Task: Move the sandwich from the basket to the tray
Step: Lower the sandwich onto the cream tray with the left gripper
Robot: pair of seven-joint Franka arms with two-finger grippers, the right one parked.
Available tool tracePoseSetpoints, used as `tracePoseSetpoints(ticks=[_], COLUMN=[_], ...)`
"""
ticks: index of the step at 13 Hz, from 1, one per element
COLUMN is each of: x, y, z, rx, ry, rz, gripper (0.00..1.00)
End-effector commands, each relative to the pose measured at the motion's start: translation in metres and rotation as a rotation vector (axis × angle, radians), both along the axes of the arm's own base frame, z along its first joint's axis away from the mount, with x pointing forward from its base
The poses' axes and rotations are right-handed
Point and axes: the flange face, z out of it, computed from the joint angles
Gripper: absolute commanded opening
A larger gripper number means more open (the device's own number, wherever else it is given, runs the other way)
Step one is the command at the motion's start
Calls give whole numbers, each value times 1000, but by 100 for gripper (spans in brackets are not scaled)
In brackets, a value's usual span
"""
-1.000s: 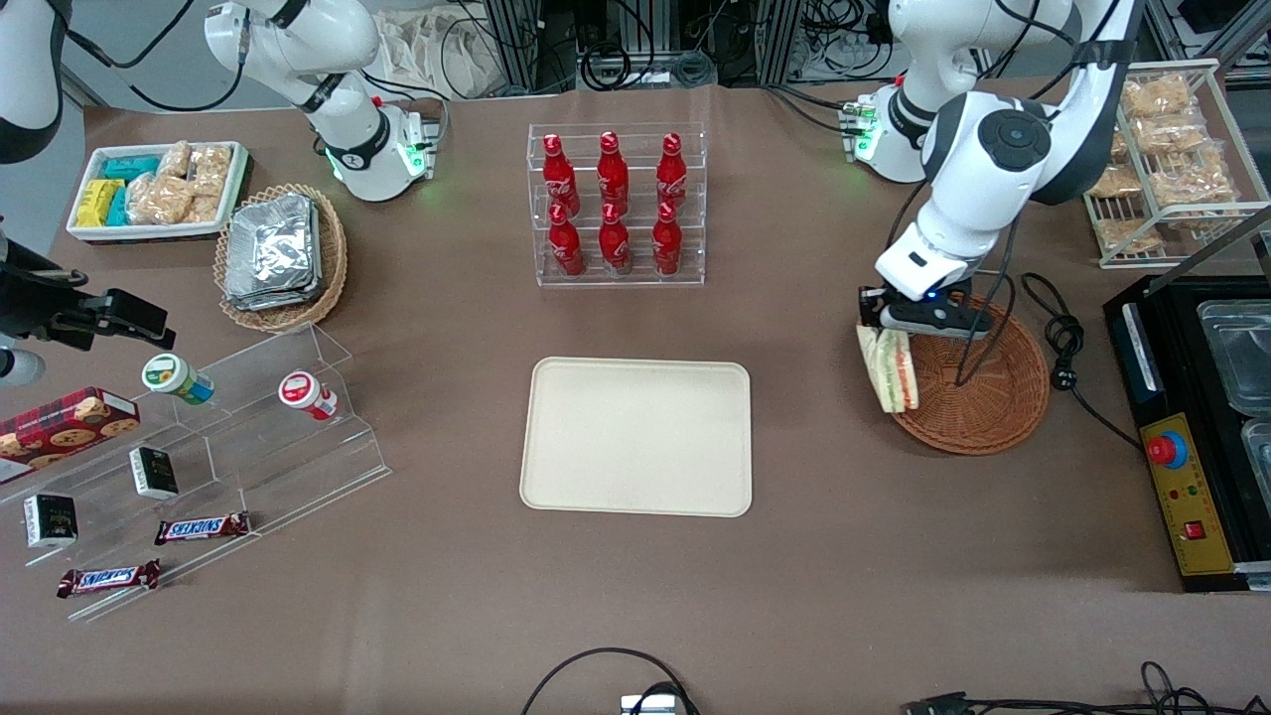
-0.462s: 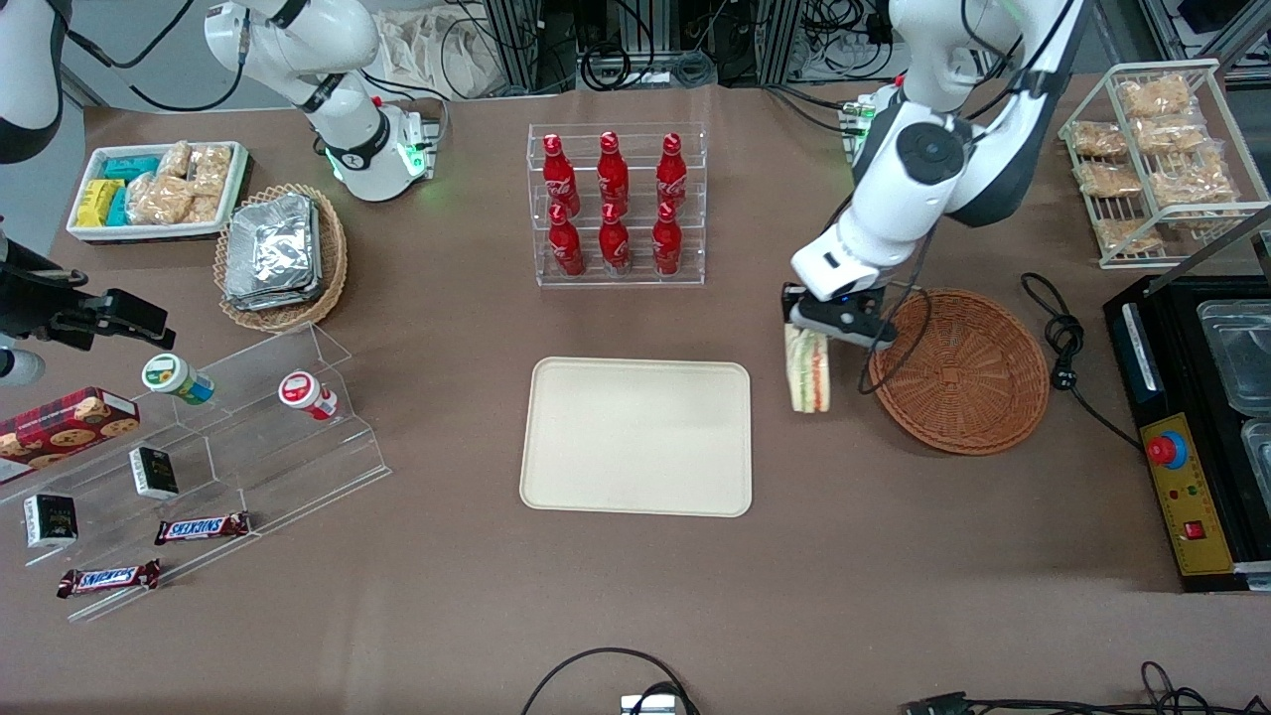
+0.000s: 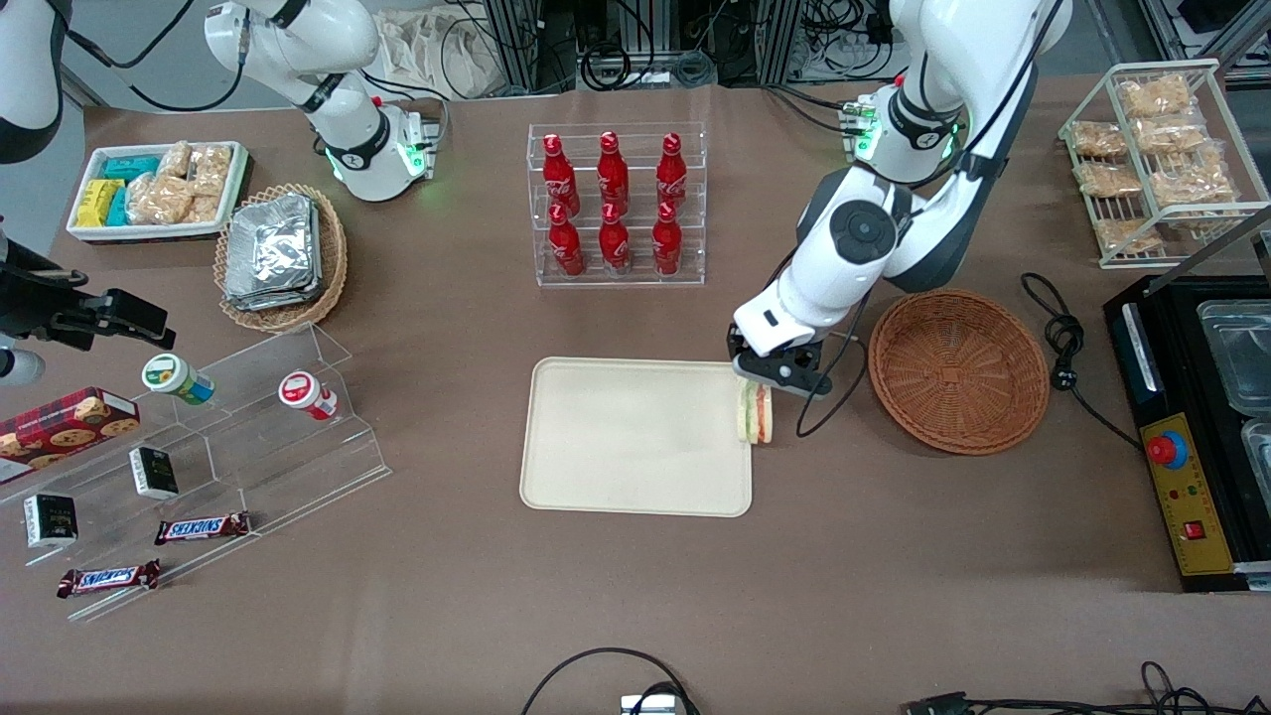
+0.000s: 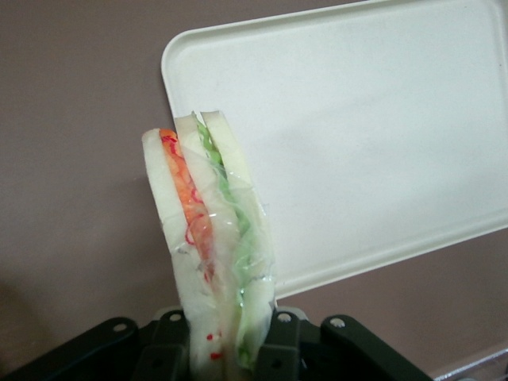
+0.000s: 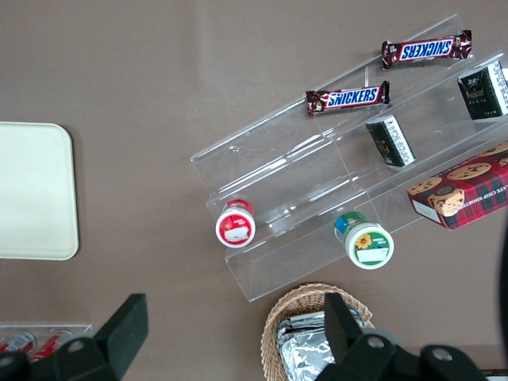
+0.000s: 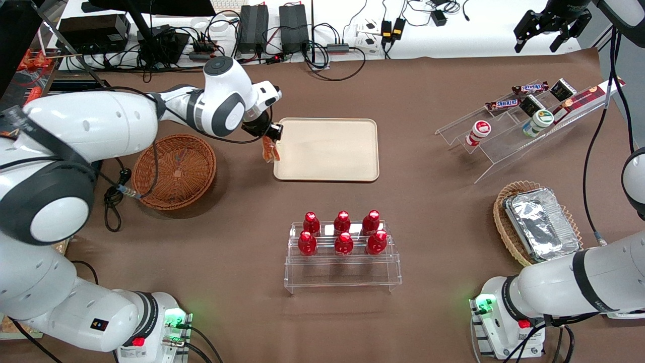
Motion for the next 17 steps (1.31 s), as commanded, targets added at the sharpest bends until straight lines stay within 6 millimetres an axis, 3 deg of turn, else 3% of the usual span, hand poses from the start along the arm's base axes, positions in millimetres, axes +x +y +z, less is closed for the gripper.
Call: tracePoseSetpoints(ticks=[1,4,13,16,17], x=[14,22,26,23,22], y=[-29,-46,-61,-68,-69], z=[-15,-30,-79,-89,-90], rx=[-14,-14,36,43,52], ry=[13,17,12,19,15], rz=[-11,-16,-54,-57,-56], gripper=[26,26,32,37,45])
